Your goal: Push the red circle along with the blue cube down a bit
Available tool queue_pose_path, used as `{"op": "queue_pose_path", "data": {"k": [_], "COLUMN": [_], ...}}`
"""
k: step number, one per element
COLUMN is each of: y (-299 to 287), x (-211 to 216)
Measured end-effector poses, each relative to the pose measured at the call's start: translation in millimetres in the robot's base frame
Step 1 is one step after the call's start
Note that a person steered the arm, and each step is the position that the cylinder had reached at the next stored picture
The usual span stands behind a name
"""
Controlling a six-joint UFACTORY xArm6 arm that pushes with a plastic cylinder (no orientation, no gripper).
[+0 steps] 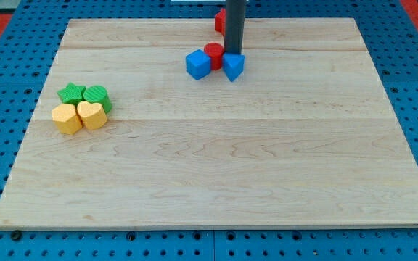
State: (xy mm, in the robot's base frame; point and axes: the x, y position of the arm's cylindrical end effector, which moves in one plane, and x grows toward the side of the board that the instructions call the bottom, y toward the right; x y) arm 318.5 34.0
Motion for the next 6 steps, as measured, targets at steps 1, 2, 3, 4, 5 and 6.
{"op": "queue_pose_path", "data": {"k": [1, 2, 3, 4, 5, 6], "y": [0, 4, 30, 40, 10, -22], "x": [43, 26, -6, -32, -46, -40]}}
